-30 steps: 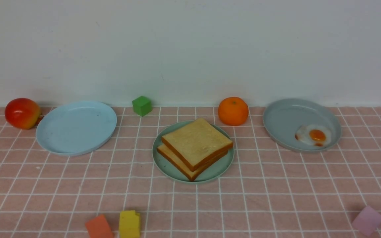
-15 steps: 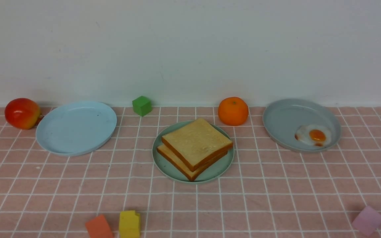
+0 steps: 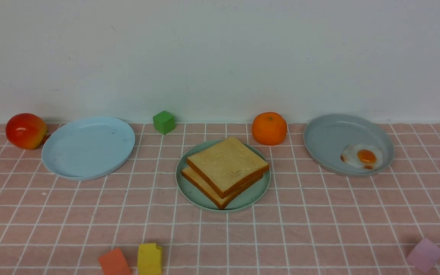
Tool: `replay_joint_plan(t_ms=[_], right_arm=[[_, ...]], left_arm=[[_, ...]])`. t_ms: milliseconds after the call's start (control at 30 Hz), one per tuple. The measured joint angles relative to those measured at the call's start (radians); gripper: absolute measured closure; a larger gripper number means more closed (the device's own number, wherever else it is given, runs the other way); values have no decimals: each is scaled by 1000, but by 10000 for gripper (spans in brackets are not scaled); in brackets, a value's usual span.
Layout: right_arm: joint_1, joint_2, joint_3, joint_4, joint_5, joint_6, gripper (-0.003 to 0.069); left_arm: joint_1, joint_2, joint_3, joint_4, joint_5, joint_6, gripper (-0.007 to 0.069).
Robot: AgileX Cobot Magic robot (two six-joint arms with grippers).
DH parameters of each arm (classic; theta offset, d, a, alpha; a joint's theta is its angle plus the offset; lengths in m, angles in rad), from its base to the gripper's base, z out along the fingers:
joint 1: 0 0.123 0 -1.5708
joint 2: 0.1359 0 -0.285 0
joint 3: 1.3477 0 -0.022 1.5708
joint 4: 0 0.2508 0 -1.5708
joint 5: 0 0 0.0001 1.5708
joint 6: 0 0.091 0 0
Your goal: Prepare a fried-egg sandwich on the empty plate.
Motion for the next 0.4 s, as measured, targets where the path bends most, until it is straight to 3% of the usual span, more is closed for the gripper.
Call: replay_joint_plan(t_ms=[400], right_arm=[[0,0,0,0,0,0,568]], left_arm=[[0,0,0,0,0,0,622]])
